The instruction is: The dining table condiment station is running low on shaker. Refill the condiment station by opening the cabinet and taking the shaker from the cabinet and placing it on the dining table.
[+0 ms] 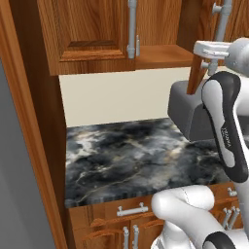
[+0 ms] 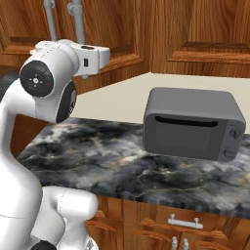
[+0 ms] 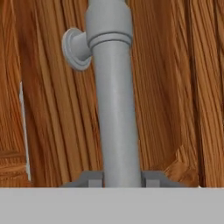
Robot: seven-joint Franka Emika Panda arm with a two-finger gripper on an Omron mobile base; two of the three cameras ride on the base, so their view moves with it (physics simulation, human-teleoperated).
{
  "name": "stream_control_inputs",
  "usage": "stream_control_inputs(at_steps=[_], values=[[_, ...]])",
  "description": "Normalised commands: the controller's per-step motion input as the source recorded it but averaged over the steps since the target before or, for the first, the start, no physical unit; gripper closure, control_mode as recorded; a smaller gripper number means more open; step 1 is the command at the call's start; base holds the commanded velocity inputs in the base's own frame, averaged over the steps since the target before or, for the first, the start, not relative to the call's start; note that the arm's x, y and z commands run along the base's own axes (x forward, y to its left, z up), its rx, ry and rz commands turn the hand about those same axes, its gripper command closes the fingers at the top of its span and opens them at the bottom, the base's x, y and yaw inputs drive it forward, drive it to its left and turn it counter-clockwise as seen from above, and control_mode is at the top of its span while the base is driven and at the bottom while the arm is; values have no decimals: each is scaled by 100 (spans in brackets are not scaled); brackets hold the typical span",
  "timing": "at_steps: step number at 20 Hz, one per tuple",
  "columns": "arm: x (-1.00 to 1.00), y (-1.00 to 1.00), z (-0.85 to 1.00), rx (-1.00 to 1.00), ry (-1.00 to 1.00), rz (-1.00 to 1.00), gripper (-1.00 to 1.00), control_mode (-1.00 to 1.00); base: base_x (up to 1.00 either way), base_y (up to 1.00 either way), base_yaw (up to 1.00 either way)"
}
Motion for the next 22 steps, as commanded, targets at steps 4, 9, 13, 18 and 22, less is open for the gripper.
stream_control_inputs(at_steps=[4, 9, 13, 18, 22], values=[[-7, -2, -28, -2, 7, 0, -100, -100, 0, 0, 0], [-65, 21, 0, -3, 0, 0, -100, -100, 0, 0, 0], [-24, 62, 0, -15, 10, -2, -100, -100, 0, 0, 0], [16, 100, 0, -29, 19, -9, -100, -100, 0, 0, 0], [70, 100, -11, -37, 27, -14, -100, -100, 0, 0, 0]])
